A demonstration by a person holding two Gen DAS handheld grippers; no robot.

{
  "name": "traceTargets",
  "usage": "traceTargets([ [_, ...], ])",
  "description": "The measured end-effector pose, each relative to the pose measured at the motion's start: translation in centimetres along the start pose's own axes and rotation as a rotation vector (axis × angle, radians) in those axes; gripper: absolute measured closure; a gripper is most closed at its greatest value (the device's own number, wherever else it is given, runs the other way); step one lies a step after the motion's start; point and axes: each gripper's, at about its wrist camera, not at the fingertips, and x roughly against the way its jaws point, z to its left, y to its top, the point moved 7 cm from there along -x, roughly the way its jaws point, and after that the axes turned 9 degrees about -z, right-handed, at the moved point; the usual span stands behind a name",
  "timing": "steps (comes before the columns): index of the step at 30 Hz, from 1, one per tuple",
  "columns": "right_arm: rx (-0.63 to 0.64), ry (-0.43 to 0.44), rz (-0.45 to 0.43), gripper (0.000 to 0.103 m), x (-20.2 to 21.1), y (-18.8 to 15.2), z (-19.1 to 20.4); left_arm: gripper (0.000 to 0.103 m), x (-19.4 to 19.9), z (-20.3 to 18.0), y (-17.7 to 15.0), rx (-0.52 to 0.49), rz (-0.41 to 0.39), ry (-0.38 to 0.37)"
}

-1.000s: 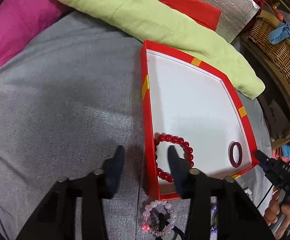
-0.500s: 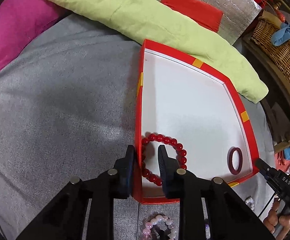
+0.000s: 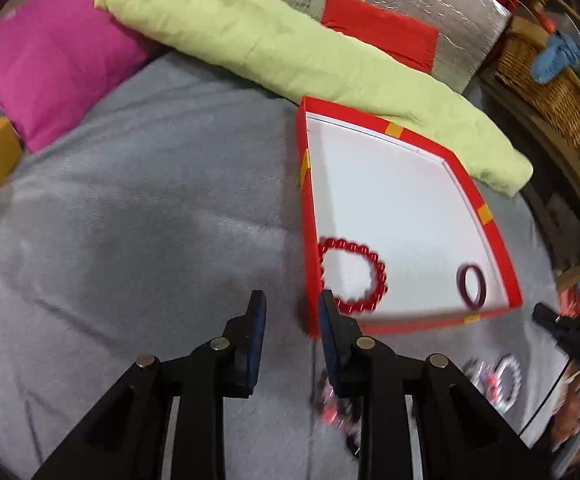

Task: Organize jewelry
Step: 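Move the right tool to the white bead bracelet while the left tool reaches the pink-clear bracelet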

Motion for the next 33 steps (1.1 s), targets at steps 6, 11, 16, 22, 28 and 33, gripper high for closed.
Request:
traceTargets([
  [6,0.043,0.025,0.018,0.085,2.3,-1.6,-1.0,0.075,3.2,-1.0,-2.0,-0.077,-0.037,-0.028],
  [11,0.064,0.035,0.05,0.085,3.2,-3.2,-2.0,0.057,5.3,-2.7,-3.5,-0.172,-0.078,-0.057],
  [16,0.121,0.045,0.101,0.085,3.4,-5.2,-2.5,0.045,6.6,-5.0,-4.5,-0.278,-0.123,-0.069],
  [22,0.161,0.043,0.138,0.085,3.0,-6.7,-3.1,0.044,6.3,-8.7,-6.0,-0.417,-0.117,-0.097],
  [28,0.161,0.088,0.092,0.081,3.9,-6.0,-2.2,0.044,5.3,-8.7,-6.0,-0.449,-0.105,-0.052],
  [33,0.197,0.19,0.069,0.081,4.9,-5.8,0.8,0.044,4.7,-5.9,-5.2,-0.341,-0.076,-0.013],
])
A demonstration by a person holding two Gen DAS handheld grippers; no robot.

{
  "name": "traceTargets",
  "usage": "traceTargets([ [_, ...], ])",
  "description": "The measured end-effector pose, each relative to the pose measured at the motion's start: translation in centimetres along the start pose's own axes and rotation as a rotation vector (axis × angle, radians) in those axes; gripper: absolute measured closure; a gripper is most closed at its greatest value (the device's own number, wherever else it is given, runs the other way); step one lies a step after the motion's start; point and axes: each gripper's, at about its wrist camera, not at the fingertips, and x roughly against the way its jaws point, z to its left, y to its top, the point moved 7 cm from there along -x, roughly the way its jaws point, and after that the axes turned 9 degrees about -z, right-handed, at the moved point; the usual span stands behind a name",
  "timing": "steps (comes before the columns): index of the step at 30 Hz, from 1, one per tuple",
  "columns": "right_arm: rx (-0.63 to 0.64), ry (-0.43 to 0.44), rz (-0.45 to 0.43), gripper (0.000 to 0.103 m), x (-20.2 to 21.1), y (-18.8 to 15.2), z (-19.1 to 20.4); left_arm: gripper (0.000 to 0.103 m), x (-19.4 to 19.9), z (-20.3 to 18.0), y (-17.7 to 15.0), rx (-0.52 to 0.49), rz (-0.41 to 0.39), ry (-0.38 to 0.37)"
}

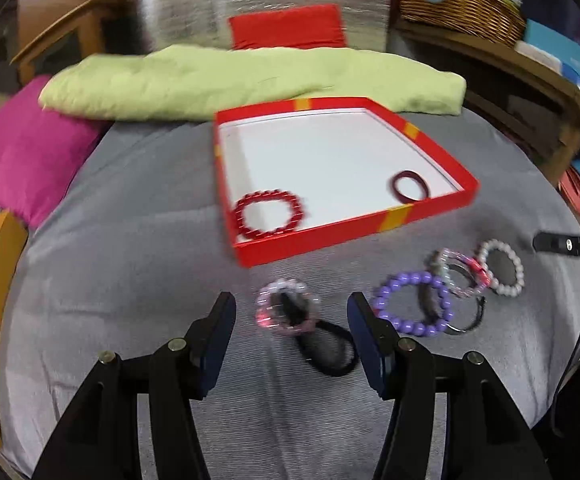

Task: Organize jewelry
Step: 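Move the right tool to the white bead bracelet while the left tool reaches the pink-clear bracelet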

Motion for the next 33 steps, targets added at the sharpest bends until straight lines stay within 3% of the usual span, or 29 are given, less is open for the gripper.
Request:
traceTargets([
  [5,0.045,0.032,0.043,0.081,-1.6,-0.7,2.8,0.044,-0.2,0.1,-0.7,0.0,0.027,-0.006],
  [9,0.042,0.109,0.086,0.081,-2.3,-1.5,4.8,0.045,-0.5,0.1,-1.1,-0.006,0.047,-0.017],
  [17,-0.04,0.135,0.082,0.081,-3.4,-1.3,4.9,0.046,-1.6,0.3,-1.3,0.037,0.095,-0.037],
  [23,-0.064,0.011,-0.022,0.081,-1.7,1.0,2.4,0.049,-2.0,1.3,-1.6,0.056,0.112,-0.024],
  [25,-0.066,-0.051,-0.012,0.081,-1.7,0.9,1.0,0.057,-2.1,1.7,-1.7,0.075,0.122,-0.028],
  [29,-0.024,-0.157,0.033,0.081,-2.4,-0.1,-0.6,0.063,-2.1,1.6,-1.7,0.091,0.126,-0.046],
  [33,0.037,-0.212,0.079,0.081,-3.2,-1.3,-1.1,0.064,-2.4,1.5,-2.0,0.09,0.143,-0.043],
])
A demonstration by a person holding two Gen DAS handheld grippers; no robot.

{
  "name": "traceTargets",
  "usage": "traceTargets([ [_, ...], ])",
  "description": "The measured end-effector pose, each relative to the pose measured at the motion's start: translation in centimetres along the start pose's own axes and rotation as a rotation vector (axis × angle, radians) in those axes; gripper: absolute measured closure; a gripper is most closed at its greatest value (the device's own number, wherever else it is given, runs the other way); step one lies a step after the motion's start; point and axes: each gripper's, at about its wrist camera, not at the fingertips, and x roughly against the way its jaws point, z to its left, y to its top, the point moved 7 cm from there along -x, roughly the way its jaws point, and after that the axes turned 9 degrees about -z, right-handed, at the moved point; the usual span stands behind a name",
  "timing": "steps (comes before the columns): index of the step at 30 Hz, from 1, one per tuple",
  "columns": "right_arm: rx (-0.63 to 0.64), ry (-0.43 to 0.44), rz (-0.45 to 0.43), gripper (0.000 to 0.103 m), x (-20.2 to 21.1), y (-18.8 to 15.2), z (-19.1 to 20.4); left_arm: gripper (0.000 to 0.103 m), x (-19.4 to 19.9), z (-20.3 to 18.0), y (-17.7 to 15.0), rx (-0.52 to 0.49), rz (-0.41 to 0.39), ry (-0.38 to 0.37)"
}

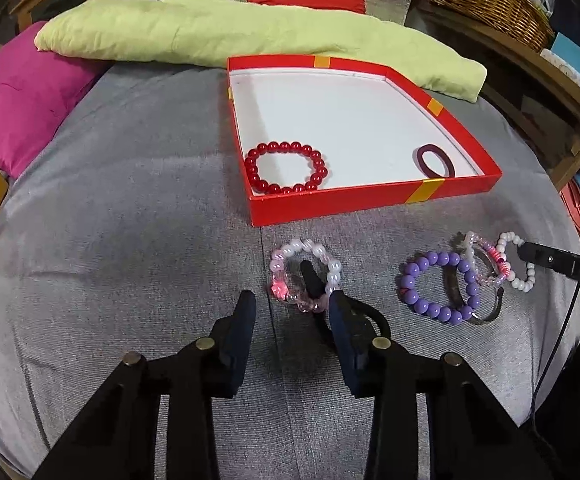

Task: Organize jewelry
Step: 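Move the right tool to the white bead bracelet while the left tool reaches the pink-clear bracelet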

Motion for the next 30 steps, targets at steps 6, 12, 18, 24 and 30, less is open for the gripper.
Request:
traceTargets([
  [6,0.135,-0.082,-0.035,0.092,0.2,-0.2,0.8,0.065,-0.3,0.3,0.2,0.035,0.0,-0.013],
  [12,0.153,-0.099,-0.041,0.092,0.0,-0.2,0.9,0.07,-0.8,0.3,0.9,0.068,-0.01,-0.031],
  [18,0.166,-0.111,-0.069,0.092,0.2,-0.2,1.3,0.077,-1.0,0.6,1.4,0.1,-0.018,-0.032],
  [24,0.143,-0.098,-0.086,0.092,0.5,0.2,1.1,0.079,0.0,2.0,2.1,0.196,-0.056,-0.09],
  [30,0.127,-0.087,-0.068,0.093,0.2,0.1,0.9,0.079,0.5,2.9,1.9,0.242,-0.043,-0.096],
])
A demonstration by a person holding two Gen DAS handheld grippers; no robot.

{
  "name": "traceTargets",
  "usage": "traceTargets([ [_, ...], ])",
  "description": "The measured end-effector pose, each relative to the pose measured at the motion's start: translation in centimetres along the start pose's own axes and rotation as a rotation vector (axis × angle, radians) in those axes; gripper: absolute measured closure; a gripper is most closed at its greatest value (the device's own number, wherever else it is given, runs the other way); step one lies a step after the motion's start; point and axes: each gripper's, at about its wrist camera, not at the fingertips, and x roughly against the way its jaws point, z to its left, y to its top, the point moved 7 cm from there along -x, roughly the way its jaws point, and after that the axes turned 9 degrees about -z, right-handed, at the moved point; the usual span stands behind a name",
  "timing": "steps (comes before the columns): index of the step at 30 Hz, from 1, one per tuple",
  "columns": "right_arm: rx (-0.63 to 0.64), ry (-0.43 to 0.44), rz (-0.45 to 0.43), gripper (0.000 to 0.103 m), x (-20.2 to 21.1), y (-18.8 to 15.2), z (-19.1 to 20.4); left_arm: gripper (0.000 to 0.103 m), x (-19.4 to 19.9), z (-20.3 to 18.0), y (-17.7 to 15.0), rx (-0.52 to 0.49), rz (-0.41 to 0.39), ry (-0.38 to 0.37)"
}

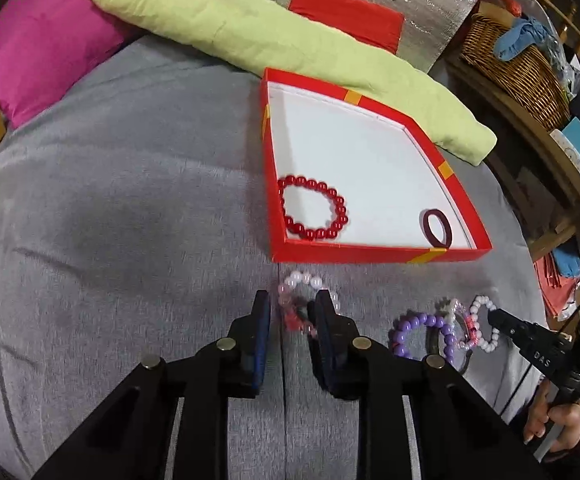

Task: Organize jewelry
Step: 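Move the right tool to the white bead bracelet while the left tool reaches the pink-clear bracelet, then grasp and lift the white bead bracelet with the right tool while the left grasps the pink-clear bracelet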

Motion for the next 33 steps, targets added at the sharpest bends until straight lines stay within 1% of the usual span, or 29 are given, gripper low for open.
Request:
traceTargets([
  [3,-0.009,0.013,0.009,0.093,-0.1,0.0,-0.1,0.079,0.4,-0.5,-0.8,-0.046,0.008,0.023],
  [7,-0.004,0.018,0.013,0.092,-0.2,-0.1,-0.1,0.076,0.5,-1.9,-2.0,-0.096,0.028,-0.002],
  [9,0.0,0.018,0.014,0.092,-0.1,-0.2,0.0,0.066,0.4,-2.7,-2.7,-0.118,0.046,-0.011],
  [10,0.002,0.018,0.014,0.092,-0.1,-0.2,0.0,0.056,0.3,-3.3,-3.1,-0.13,0.056,-0.022],
  [11,0.002,0.019,0.015,0.092,-0.1,-0.2,0.0,0.049,0.4,-3.7,-3.3,-0.139,0.058,-0.029],
  [13,0.003,0.019,0.016,0.092,-0.2,-0.3,0.0,0.044,0.4,-4.5,-3.7,-0.175,0.06,-0.029],
  [16,0.006,0.018,0.013,0.092,-0.2,-0.3,0.1,0.043,-0.3,-4.4,-4.0,-0.189,0.074,-0.003],
  [18,0.011,0.015,0.01,0.092,-0.2,-0.3,0.1,0.043,-0.2,-4.5,-4.0,-0.202,0.063,0.004],
  [19,0.019,0.011,0.006,0.092,-0.2,-0.3,0.2,0.05,-0.2,-4.5,-4.0,-0.213,0.057,0.014],
  [20,0.026,0.009,0.002,0.092,-0.2,-0.3,0.3,0.062,-0.1,-4.3,-4.2,-0.225,0.058,0.03],
  [21,0.032,0.008,-0.001,0.092,-0.1,-0.3,0.4,0.068,-0.1,-4.1,-4.3,-0.24,0.058,0.052],
  [22,0.035,0.01,-0.005,0.092,-0.1,-0.3,0.5,0.078,0.0,-4.0,-4.3,-0.253,0.053,0.067],
  [23,0.036,0.015,-0.011,0.092,0.0,-0.3,0.6,0.088,0.1,-3.9,-4.3,-0.251,0.056,0.058],
  [25,0.026,0.034,-0.026,0.092,0.3,0.0,0.7,0.092,0.2,-3.9,-4.5,-0.233,0.077,0.023],
  [27,-0.001,0.059,-0.045,0.092,0.7,0.4,0.7,0.092,0.4,-4.0,-4.7,-0.253,0.077,0.016],
  [29,-0.042,0.097,-0.071,0.092,1.3,1.0,0.5,0.093,1.0,-4.4,-4.8,-0.259,0.082,-0.022],
  [31,-0.069,0.127,-0.094,0.093,1.8,1.4,0.4,0.093,1.7,-4.8,-4.7,-0.248,0.084,-0.08],
  [33,-0.091,0.147,-0.115,0.093,2.2,1.7,0.3,0.093,2.7,-5.1,-4.4,-0.237,0.07,-0.138],
])
